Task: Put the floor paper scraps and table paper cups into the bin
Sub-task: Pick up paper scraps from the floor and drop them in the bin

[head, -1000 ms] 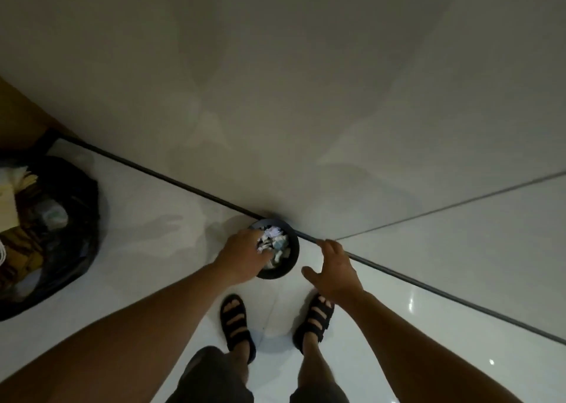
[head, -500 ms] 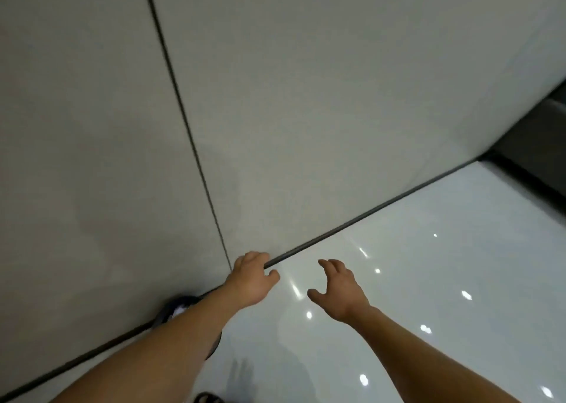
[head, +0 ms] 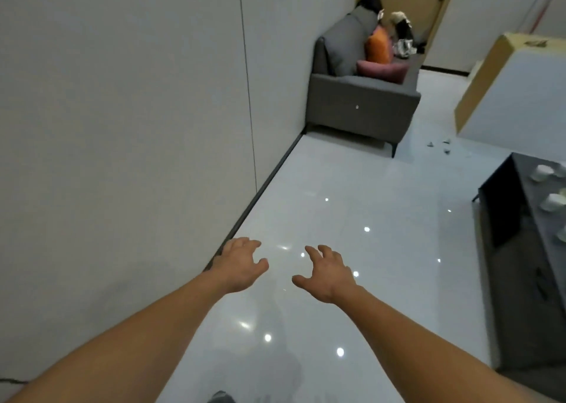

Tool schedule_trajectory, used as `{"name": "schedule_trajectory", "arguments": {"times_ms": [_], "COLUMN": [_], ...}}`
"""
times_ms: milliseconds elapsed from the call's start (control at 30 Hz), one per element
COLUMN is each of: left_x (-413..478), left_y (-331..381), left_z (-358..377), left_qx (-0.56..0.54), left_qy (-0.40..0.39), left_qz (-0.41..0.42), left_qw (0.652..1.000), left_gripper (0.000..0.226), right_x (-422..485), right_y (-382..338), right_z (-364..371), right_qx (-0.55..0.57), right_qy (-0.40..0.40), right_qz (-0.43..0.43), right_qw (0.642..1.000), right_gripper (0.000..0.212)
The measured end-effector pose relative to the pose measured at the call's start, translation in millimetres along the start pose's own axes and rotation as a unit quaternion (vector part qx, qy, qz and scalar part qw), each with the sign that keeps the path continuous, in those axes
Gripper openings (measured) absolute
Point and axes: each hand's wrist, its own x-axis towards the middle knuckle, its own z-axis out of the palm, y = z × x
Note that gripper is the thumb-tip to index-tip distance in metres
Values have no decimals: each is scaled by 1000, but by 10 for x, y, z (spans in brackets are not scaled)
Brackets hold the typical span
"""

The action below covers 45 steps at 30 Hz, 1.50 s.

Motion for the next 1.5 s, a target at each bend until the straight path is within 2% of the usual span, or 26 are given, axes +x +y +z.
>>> {"name": "schedule_trajectory", "arguments": {"times_ms": [333, 600, 833, 1267, 1500], "left_x": [1483, 2833, 3691, 5295, 6083], "left_y": [1005, 1700, 2512, 4757, 5575], "left_z": [-53, -310, -201, -32, 167], "left_qx": [59, 91, 114, 121, 114], "left_qy": [-64, -103, -144, -124, -165], "left_qz": [99, 162, 200, 220, 229], "left_qw": [991, 977, 962, 960, 952], "left_gripper": [62, 63, 63, 62, 63], "right_x": [779, 1634, 2072, 3389, 3937], "right_y": [847, 1317, 2004, 3857, 4733], "right_z": [-678, -1321, -1695, -3063, -3561], "right_qx": [32, 71, 108, 150, 151], "right_qy": [36, 63, 65, 103, 77], "right_qz": [97, 184, 246, 231, 269], "right_qw": [994, 978, 961, 956, 948], "right_gripper": [84, 83, 83, 83, 84]}}
